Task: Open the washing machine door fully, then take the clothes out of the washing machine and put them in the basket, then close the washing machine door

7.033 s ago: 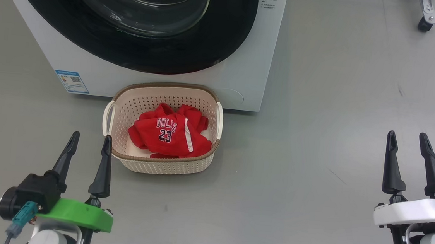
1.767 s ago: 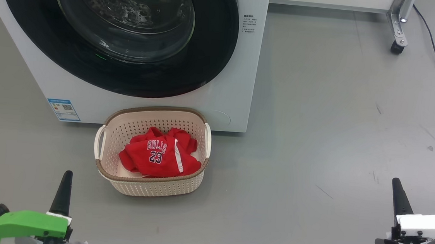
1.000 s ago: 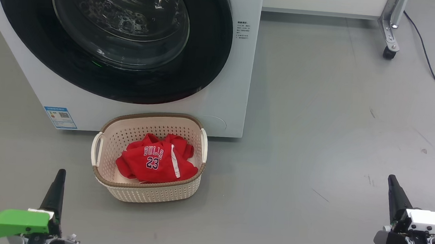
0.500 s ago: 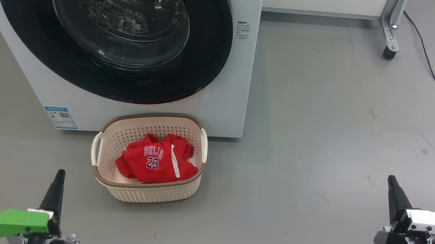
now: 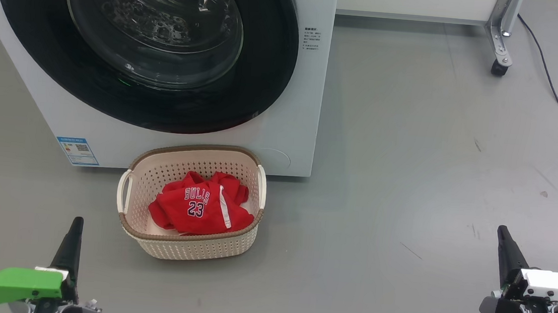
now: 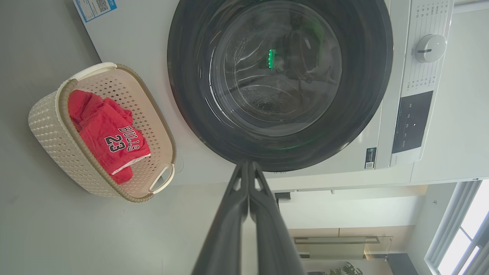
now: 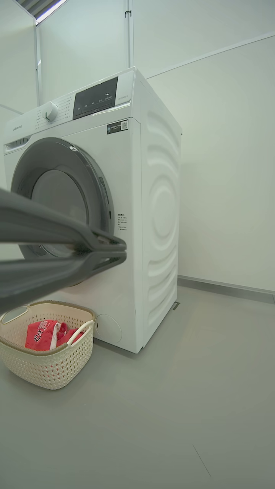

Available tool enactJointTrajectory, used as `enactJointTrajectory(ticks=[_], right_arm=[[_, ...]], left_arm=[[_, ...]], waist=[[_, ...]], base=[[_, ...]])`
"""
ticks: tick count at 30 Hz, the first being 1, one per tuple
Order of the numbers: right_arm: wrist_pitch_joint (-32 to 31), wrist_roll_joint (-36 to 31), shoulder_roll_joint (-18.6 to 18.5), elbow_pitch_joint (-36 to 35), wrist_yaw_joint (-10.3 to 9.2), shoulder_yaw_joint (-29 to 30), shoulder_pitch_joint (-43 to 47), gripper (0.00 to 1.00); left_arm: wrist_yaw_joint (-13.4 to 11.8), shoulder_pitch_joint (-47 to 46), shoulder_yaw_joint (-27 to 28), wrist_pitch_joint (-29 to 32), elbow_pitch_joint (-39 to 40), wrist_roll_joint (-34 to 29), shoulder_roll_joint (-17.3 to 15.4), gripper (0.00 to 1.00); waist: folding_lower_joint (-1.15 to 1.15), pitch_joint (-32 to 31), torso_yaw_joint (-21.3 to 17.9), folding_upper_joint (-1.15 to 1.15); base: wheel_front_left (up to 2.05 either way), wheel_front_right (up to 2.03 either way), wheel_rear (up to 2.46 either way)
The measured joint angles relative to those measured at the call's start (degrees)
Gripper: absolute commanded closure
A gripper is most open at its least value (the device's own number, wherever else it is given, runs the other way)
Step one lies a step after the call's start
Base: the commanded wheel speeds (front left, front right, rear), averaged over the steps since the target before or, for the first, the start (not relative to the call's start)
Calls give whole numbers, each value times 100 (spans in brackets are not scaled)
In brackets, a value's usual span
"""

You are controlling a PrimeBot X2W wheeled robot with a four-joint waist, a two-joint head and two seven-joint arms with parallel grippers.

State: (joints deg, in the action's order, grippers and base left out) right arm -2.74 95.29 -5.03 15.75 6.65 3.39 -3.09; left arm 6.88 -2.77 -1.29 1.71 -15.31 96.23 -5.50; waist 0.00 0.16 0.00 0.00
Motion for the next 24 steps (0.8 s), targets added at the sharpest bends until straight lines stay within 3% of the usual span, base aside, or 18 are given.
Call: enactJointTrajectory(ticks=[24], right_arm=[[-24, 0, 1, 14, 1, 13, -2, 100]], left_arm=[[4, -25, 26, 8, -36, 0, 1, 100]], waist=[[0, -1, 0, 0]], base=[[0, 0, 0]])
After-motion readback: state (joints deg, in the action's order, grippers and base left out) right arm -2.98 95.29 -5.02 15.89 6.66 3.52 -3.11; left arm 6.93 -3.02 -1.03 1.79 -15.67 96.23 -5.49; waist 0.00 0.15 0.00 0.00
